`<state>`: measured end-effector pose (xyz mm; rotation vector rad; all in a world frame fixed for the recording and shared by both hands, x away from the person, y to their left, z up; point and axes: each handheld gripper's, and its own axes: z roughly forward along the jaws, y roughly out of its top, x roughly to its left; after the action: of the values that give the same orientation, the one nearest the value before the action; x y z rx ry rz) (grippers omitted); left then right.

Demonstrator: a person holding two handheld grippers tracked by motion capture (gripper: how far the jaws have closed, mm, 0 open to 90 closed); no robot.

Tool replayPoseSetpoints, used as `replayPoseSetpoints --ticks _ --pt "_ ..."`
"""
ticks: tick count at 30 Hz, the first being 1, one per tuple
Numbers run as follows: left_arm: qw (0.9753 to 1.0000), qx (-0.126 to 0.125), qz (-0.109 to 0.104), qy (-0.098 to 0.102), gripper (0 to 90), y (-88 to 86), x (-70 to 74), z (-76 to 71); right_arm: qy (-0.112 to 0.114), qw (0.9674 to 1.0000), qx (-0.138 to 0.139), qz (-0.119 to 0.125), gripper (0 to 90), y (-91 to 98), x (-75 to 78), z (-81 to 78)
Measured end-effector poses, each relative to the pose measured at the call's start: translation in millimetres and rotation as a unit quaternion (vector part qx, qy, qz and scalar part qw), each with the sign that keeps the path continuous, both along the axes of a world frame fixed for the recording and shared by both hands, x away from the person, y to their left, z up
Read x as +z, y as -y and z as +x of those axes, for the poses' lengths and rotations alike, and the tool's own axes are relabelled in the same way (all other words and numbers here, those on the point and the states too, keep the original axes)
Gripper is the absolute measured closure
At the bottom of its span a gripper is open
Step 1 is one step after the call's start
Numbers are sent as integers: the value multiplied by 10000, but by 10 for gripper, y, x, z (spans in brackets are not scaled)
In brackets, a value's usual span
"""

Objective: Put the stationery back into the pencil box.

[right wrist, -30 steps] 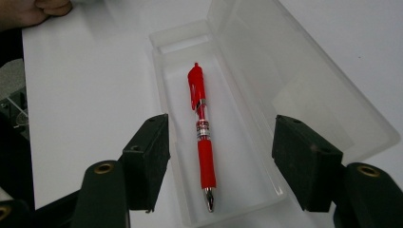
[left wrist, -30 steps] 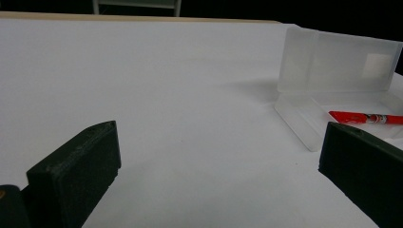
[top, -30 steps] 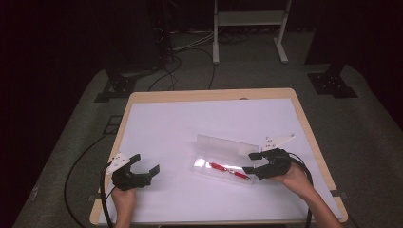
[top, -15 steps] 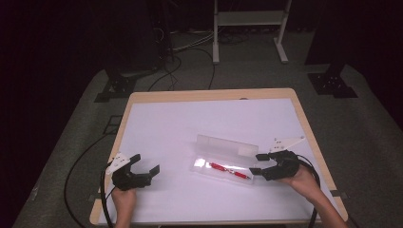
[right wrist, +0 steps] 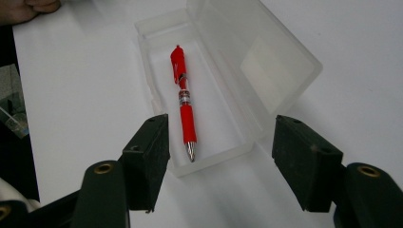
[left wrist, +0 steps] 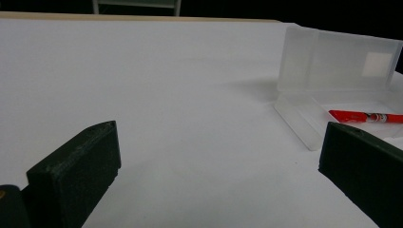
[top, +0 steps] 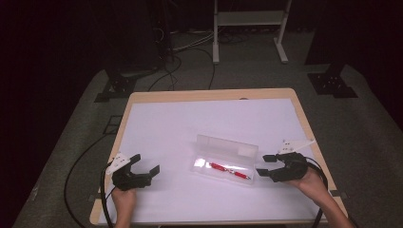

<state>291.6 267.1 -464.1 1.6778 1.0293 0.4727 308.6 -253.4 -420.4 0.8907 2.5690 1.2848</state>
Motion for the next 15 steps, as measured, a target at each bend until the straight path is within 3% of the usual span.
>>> replayPoseSetpoints --ticks 15 --pt "10000 -4 4 -2 0 1 0 0 -45 9998 -187 11 361 203 -65 -85"
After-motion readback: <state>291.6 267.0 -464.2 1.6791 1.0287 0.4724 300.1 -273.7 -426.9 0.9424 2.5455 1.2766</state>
